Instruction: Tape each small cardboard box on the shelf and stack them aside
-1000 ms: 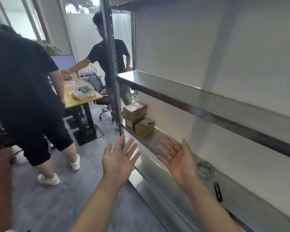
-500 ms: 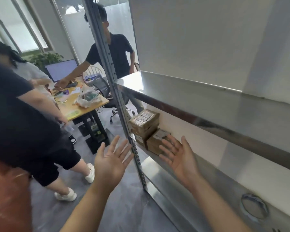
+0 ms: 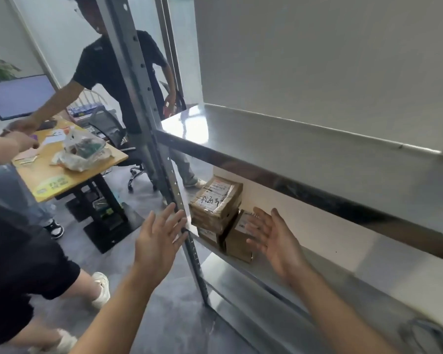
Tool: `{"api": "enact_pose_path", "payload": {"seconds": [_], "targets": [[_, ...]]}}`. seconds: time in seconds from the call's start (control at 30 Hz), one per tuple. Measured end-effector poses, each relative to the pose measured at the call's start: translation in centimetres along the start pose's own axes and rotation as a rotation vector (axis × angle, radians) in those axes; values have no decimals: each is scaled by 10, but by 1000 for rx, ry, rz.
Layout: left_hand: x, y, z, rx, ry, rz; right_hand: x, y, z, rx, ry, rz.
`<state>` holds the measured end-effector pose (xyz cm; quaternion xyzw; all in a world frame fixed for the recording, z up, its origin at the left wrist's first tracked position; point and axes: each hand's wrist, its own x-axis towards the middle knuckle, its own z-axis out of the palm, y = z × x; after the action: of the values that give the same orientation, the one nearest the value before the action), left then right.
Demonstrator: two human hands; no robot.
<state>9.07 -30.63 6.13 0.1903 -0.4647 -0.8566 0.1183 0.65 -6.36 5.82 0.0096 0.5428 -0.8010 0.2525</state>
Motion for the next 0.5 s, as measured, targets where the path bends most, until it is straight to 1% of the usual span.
{"api": "enact_pose_path", "payload": {"seconds": [0.17,0.33,0.5], "targets": [[65,19,-18,120,-118,-73,33,19,33,-111,126,-41],[105,14,-17,225,-146,-104,54,25,55,-203,205,-58],[132,4,-15,282,-152,-107,79,26,68,-219,240,-33]]}}
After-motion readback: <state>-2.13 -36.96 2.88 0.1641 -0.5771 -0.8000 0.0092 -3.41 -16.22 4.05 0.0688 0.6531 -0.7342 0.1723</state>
